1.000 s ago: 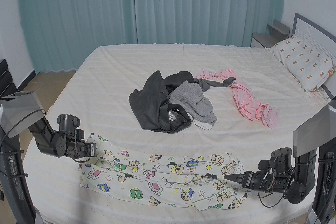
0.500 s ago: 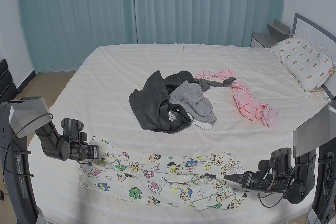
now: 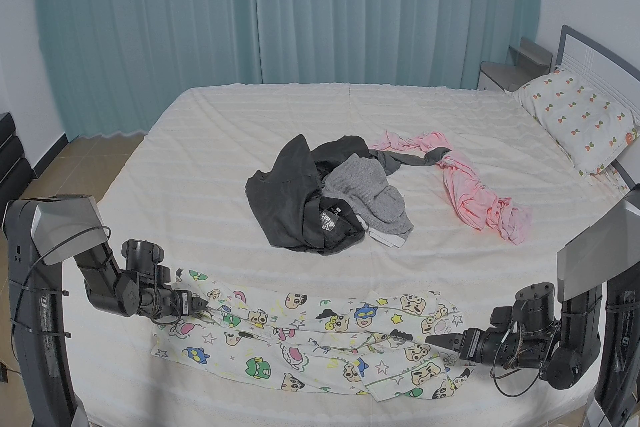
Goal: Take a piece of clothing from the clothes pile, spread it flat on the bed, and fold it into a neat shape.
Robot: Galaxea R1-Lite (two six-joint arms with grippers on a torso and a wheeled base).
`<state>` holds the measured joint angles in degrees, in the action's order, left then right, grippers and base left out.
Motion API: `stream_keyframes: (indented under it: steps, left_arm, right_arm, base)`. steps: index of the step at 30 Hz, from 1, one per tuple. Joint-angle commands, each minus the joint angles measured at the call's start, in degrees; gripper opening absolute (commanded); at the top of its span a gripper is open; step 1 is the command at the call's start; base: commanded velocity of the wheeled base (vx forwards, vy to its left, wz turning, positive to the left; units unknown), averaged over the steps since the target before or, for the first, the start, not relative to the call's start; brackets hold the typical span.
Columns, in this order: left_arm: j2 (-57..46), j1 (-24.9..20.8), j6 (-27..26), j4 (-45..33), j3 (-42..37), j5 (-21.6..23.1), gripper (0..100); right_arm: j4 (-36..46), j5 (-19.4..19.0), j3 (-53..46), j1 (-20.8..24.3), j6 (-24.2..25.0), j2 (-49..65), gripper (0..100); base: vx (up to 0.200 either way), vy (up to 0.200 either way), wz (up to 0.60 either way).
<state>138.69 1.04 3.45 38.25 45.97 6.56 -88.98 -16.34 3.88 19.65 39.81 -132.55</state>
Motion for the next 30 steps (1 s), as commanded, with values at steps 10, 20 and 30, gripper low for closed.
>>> stream_keyframes:
  steps: [10, 20, 30]
  left_arm:
    - [0.09, 0.11, -2.92, -0.99, -1.15, 1.44, 0]
    - [-2.02, 1.42, -2.66, -2.13, -1.41, 1.53, 0]
    - [-8.44, 4.33, -2.66, -9.25, -0.62, 1.70, 0]
  right_arm:
    - [-0.76, -0.01, -0.01, -0.05, -0.09, -0.08, 100]
    - [-0.76, -0.01, -0.01, -0.14, -0.09, -0.08, 100]
    - [-0.76, -0.01, -0.01, -0.32, -0.09, -0.08, 100]
  base:
    - [0.000, 0.000, 0.00]
    - [0.000, 0.000, 0.00]
    - [0.000, 0.000, 0.00]
